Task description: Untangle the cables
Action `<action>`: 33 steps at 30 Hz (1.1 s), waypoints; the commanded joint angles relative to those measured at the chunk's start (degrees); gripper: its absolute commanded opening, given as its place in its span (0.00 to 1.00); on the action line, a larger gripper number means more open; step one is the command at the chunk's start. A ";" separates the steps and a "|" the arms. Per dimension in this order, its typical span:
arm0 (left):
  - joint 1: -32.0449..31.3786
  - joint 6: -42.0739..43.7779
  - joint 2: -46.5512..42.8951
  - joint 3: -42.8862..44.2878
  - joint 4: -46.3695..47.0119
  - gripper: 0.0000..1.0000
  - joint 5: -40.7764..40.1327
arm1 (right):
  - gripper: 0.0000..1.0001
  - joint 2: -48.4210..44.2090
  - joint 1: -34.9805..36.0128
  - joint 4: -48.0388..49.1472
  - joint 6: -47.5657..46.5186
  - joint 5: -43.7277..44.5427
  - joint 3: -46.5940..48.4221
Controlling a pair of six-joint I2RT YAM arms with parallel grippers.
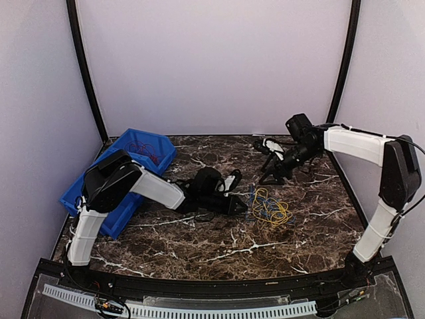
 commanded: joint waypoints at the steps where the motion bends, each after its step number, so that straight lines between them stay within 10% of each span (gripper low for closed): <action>1: -0.30 -1.83 -0.85 -2.98 8.73 0.01 1.34 | 0.70 3.28 1.88 2.57 -1.00 -1.53 -0.41; 15: -0.30 -6.88 -9.83 -19.70 26.64 0.00 2.20 | 0.67 16.54 7.80 9.48 -1.03 -1.18 0.03; 21: -0.22 -9.44 -15.97 -27.08 30.75 0.00 -0.30 | 0.42 21.25 9.86 9.20 -0.06 1.35 1.12; 33: -0.17 6.17 -49.64 -32.60 2.45 0.00 -14.50 | 0.20 20.83 7.91 11.46 3.09 11.50 -2.61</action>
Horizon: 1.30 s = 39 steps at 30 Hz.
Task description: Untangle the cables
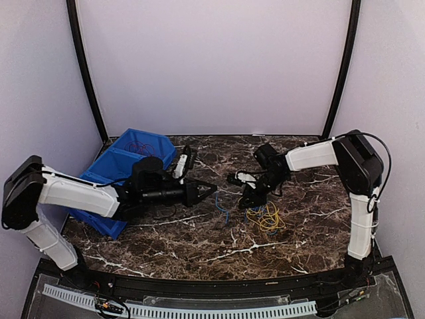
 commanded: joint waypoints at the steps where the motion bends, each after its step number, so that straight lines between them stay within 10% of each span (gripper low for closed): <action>1: -0.08 10.15 -16.07 1.77 -16.29 0.00 -10.45 | 0.19 0.81 -2.11 -0.71 1.49 8.05 -2.46; 9: 7.05 21.56 -31.13 15.91 -37.56 0.00 -19.44 | 0.12 0.68 -6.65 -0.86 1.92 7.26 -3.18; 20: 9.44 35.26 -28.11 46.26 -55.94 0.00 -33.95 | 0.12 2.07 -7.88 -1.10 2.51 8.37 -2.89; 29: 9.63 45.64 -24.57 67.29 -55.93 0.00 -46.51 | 0.12 3.28 -8.95 -1.37 2.87 8.50 -2.54; 39: 9.58 47.29 -25.64 65.94 -54.23 0.00 -50.98 | 0.23 2.77 -9.13 -1.87 3.00 8.62 -1.99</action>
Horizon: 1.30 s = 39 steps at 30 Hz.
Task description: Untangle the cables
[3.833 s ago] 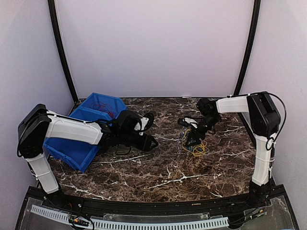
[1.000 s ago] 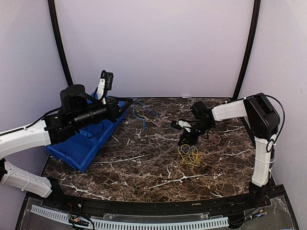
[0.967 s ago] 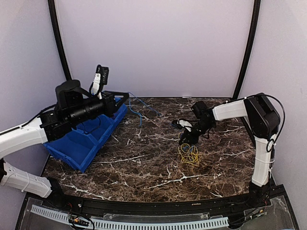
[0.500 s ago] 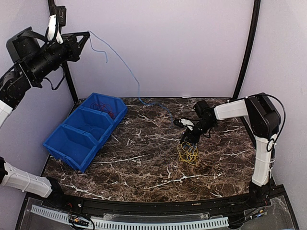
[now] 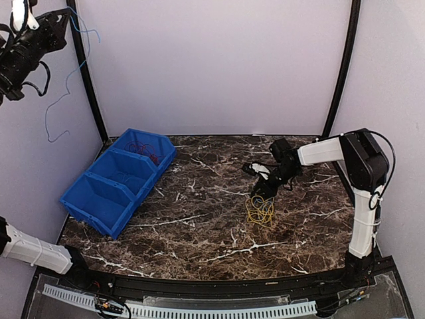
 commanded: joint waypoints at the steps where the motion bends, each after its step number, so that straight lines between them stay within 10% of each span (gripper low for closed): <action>1: 0.26 1.83 -0.07 -2.74 -0.37 0.00 -3.12 | 0.28 2.96 -0.98 -4.04 0.45 7.59 -1.01; 10: 0.98 1.80 -2.99 -12.58 1.21 0.00 -6.32 | 0.62 -4.22 -1.05 -8.51 1.39 9.40 1.86; 22: 13.35 -7.19 -1.98 -22.11 -1.48 0.00 4.19 | 0.79 -19.16 -1.07 -16.77 -0.19 8.27 1.13; 39: 22.76 -14.57 -2.57 -35.24 -1.44 0.00 11.05 | 0.99 -27.24 -1.51 -3.89 0.28 10.33 -14.39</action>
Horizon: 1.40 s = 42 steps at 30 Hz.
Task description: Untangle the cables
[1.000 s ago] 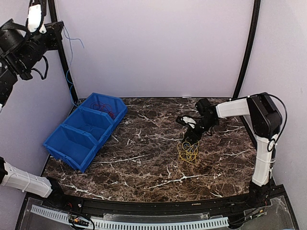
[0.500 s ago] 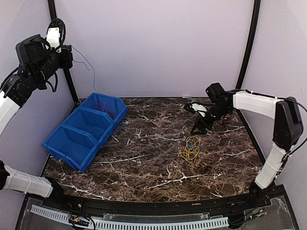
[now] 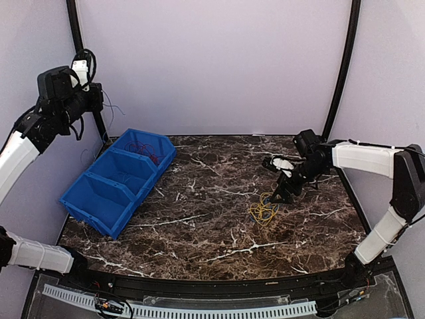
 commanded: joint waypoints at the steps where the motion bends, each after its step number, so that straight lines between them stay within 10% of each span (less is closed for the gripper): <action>1: 1.95 -4.55 -1.44 -5.65 0.21 0.00 3.86 | 0.99 -0.37 -0.29 4.88 0.30 1.34 -1.40; 42: 3.88 -1.48 -4.57 4.66 6.33 0.00 5.70 | 0.99 2.79 -0.72 4.72 -0.30 0.61 -2.46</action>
